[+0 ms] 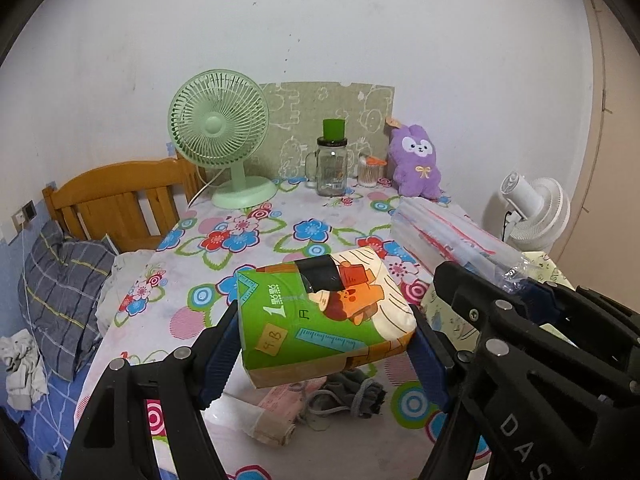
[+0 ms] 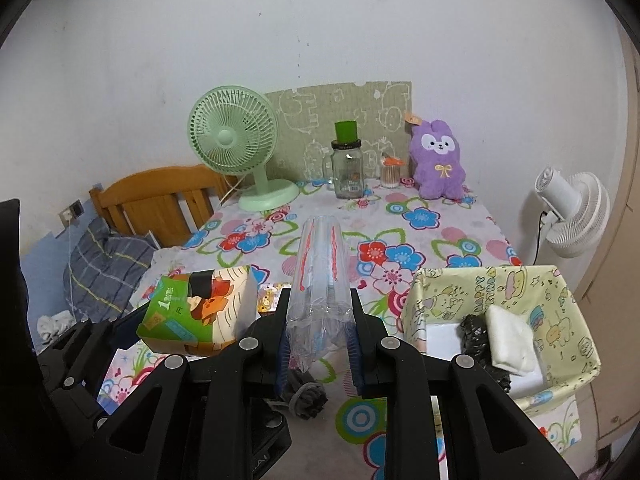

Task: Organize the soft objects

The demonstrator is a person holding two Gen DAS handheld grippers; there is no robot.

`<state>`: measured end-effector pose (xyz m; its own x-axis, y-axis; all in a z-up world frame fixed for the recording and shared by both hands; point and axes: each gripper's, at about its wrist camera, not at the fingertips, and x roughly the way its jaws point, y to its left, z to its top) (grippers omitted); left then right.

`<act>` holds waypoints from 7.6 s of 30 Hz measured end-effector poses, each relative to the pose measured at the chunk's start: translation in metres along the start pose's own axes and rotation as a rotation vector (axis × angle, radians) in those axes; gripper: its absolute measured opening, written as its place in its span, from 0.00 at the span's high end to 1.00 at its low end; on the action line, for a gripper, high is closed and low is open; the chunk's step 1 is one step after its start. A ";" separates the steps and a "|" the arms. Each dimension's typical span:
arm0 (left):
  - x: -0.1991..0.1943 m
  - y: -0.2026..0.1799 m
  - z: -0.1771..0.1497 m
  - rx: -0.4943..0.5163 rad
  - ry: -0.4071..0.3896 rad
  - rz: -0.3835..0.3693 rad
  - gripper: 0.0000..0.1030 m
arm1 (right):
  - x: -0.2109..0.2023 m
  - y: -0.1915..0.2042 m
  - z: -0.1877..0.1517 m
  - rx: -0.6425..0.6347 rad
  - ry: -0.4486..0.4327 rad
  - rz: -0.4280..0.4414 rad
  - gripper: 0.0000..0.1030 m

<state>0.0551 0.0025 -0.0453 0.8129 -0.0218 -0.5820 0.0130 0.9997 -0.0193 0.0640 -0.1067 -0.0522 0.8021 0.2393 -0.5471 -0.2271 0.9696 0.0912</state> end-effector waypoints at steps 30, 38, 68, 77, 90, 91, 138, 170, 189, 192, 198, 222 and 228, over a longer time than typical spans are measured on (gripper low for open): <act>0.002 -0.084 0.020 0.081 -0.030 -0.091 0.24 | -0.031 -0.077 0.012 0.045 -0.046 -0.118 0.74; 0.008 -0.108 0.023 0.103 -0.031 -0.126 0.24 | -0.034 -0.104 0.012 0.073 -0.056 -0.165 0.74; 0.067 -0.179 -0.002 0.208 0.127 -0.246 0.23 | -0.002 -0.180 -0.022 0.189 0.072 -0.279 0.74; 0.082 -0.190 -0.010 0.259 0.217 -0.241 0.18 | 0.008 -0.192 -0.032 0.215 0.109 -0.288 0.74; 0.084 -0.187 -0.009 0.285 0.212 -0.225 0.07 | 0.028 -0.194 -0.035 0.246 0.172 -0.265 0.57; 0.083 -0.186 -0.009 0.282 0.212 -0.228 0.07 | 0.028 -0.194 -0.035 0.246 0.172 -0.261 0.43; 0.011 -0.100 0.020 0.216 0.020 -0.219 0.04 | -0.020 -0.094 0.007 0.138 -0.009 -0.222 0.07; -0.004 -0.017 -0.002 0.120 -0.027 -0.094 0.04 | -0.006 -0.013 -0.005 0.049 -0.034 -0.082 0.07; 0.022 0.011 -0.039 0.087 0.074 -0.050 0.04 | 0.031 0.007 -0.040 0.052 0.037 -0.016 0.13; 0.027 0.015 -0.045 0.087 0.094 -0.048 0.04 | 0.038 0.010 -0.046 0.056 0.060 0.001 0.14; 0.039 0.023 -0.059 0.078 0.126 -0.038 0.04 | 0.056 0.017 -0.059 0.047 0.105 0.010 0.20; 0.085 0.039 -0.089 0.022 0.251 -0.005 0.04 | 0.117 0.021 -0.091 0.028 0.273 0.028 0.41; 0.087 0.040 -0.090 0.024 0.258 0.002 0.04 | 0.123 0.020 -0.093 0.035 0.285 0.028 0.42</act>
<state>0.0744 0.0402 -0.1701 0.6374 -0.0184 -0.7703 0.0283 0.9996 -0.0006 0.1068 -0.0628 -0.1947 0.6072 0.2470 -0.7552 -0.2240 0.9651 0.1356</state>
